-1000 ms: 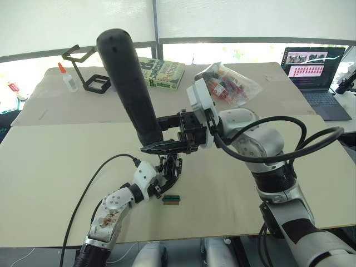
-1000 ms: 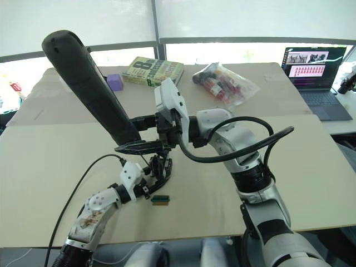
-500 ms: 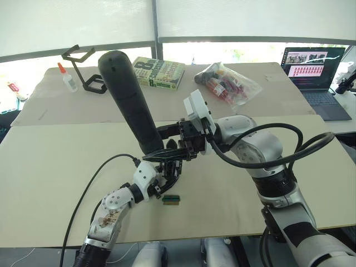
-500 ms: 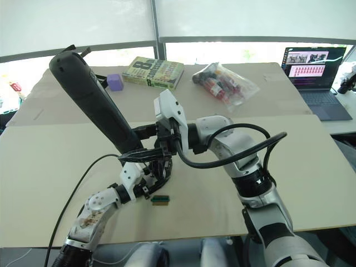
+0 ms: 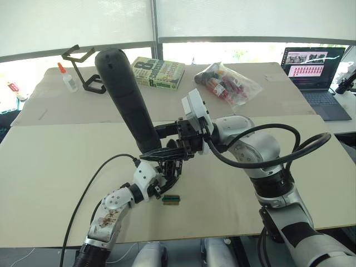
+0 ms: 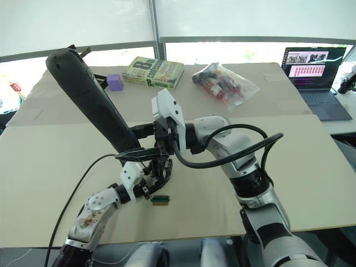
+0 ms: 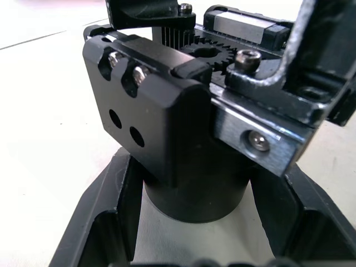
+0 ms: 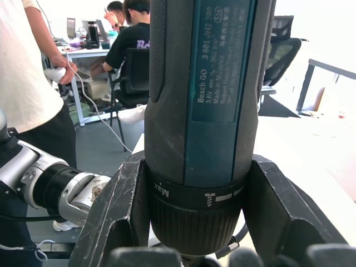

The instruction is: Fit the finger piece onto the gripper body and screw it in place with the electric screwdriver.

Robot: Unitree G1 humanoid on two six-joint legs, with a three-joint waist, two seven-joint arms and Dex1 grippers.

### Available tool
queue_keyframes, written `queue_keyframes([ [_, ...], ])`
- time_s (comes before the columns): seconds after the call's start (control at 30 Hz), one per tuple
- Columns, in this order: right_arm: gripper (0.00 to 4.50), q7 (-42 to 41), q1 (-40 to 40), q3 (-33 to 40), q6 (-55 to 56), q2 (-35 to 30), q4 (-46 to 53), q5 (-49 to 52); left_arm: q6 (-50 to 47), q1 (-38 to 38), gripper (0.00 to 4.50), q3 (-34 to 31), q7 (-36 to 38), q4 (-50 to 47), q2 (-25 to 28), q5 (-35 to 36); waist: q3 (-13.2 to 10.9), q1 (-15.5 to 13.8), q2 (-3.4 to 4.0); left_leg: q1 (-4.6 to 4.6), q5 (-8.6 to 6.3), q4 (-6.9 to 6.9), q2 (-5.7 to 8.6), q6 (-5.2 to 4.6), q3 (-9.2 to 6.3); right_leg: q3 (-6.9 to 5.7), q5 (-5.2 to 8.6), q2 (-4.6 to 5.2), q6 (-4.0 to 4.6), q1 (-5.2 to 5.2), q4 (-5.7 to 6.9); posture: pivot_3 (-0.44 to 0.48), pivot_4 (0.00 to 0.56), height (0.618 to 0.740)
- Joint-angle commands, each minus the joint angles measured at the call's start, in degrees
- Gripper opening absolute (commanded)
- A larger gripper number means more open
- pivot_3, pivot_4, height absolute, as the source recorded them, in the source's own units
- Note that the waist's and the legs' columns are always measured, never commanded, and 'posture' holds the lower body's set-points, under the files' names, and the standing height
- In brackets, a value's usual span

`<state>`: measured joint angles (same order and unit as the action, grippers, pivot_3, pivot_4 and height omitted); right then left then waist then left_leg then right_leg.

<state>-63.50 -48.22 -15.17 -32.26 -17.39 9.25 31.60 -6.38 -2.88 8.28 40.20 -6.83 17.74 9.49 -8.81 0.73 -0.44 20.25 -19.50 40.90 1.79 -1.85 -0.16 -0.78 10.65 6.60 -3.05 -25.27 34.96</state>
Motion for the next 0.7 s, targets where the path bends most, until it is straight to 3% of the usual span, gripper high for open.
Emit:
queue_keyframes([
  [0.03,1.95,0.0,-1.1,1.5,2.4,0.3,2.3,0.2,-0.1,1.3,2.3,1.4,1.1,0.8,-0.2,1.0,0.0,0.0,0.0,0.0,0.0,0.0,0.0,0.0,0.0,0.0,0.0,0.0,0.0,0.0,0.0,0.0,0.15,0.74],
  [0.7,1.95,0.2,0.5,1.1,3.7,0.9,2.0,-1.4,1.3,1.4,2.3,1.1,1.8,2.5,0.0,0.9,0.0,0.0,0.01,-0.01,0.0,0.0,0.05,0.0,0.0,0.0,0.0,0.0,0.0,0.01,0.0,0.0,0.15,0.74],
])
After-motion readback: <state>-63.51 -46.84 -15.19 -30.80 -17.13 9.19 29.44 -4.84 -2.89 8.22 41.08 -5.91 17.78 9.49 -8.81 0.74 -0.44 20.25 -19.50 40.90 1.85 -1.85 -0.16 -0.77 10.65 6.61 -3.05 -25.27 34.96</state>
